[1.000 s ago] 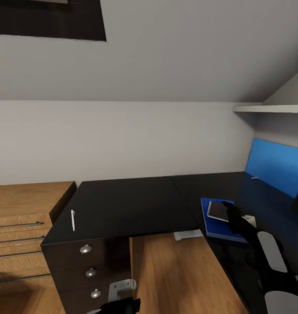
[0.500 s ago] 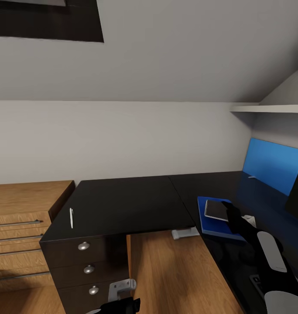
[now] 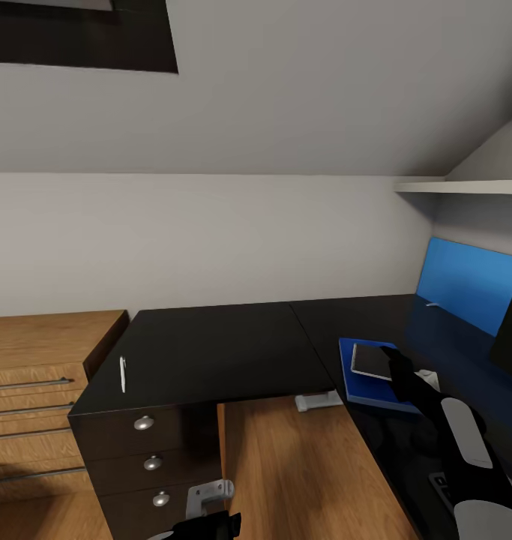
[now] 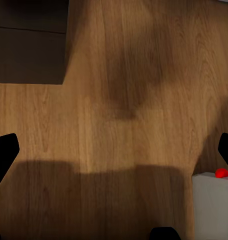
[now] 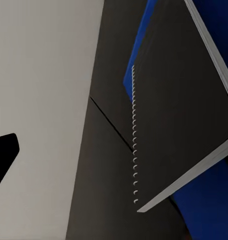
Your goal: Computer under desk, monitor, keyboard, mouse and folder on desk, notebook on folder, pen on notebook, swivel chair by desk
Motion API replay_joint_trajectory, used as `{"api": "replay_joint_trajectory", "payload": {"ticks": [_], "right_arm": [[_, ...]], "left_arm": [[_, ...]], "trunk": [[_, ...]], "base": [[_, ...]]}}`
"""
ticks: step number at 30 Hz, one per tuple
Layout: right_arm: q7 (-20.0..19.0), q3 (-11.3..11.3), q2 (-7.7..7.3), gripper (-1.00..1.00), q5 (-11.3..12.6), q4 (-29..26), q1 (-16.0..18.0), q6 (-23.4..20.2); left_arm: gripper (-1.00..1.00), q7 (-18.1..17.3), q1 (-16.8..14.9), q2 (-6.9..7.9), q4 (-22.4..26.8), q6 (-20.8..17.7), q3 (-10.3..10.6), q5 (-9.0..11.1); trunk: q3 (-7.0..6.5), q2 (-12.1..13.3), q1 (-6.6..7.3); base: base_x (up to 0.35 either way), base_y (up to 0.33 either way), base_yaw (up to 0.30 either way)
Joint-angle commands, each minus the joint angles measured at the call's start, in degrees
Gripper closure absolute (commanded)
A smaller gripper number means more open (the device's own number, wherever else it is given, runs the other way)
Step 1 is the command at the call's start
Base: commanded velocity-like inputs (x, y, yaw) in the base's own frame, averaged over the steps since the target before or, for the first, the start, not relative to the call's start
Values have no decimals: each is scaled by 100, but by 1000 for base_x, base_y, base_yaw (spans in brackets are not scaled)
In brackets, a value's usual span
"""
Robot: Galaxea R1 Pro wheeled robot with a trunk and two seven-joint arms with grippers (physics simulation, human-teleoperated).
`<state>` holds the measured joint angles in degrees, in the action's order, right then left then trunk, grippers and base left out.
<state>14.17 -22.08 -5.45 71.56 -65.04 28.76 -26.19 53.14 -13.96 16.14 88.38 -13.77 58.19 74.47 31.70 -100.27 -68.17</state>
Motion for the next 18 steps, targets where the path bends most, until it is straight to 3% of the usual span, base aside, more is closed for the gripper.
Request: {"api": "replay_joint_trajectory", "payload": {"ticks": [1, 18], "right_arm": [[51, -7, 0, -100, 60, -9, 2, -18], [51, -4, 0, -100, 60, -9, 2, -18]], "left_arm": [[-100, 31, -9, 1, 8, -21, 8, 15], [-100, 31, -7, 1, 4, -4, 8, 15]], "trunk": [[7, -4, 0], [7, -4, 0]], "base": [[-79, -27, 0], [-66, -18, 0]]}}
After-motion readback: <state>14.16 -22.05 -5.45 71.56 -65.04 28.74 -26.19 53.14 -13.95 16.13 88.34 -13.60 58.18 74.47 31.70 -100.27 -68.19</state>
